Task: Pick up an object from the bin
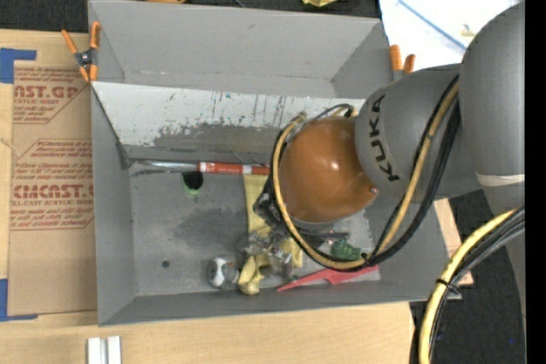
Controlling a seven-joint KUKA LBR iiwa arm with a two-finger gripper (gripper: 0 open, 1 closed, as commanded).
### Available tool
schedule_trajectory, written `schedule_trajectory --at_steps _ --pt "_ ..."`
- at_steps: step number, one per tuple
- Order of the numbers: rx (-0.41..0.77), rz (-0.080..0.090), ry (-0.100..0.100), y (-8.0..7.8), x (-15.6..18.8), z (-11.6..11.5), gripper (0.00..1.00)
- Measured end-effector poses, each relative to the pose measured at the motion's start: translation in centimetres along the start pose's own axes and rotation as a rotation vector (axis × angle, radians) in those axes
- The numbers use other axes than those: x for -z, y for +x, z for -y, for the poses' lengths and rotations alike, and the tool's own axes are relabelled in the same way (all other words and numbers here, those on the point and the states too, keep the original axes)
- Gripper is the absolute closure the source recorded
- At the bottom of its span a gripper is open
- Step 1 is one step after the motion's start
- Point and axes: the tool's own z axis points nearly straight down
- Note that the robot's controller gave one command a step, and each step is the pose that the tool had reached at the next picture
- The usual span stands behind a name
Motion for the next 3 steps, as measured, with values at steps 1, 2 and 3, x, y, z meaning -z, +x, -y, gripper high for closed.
schedule_trajectory --at_steps 1,2,3 --pt "0.001 -0.006 -0.007 0.1 3.8 -0.3 1.0" --pt "0.001 -0.006 -0.007 0.0 7.7 -0.3 1.0" --pt "0.0 -0.003 -0.005 -0.1 11.3 -0.2 1.0"
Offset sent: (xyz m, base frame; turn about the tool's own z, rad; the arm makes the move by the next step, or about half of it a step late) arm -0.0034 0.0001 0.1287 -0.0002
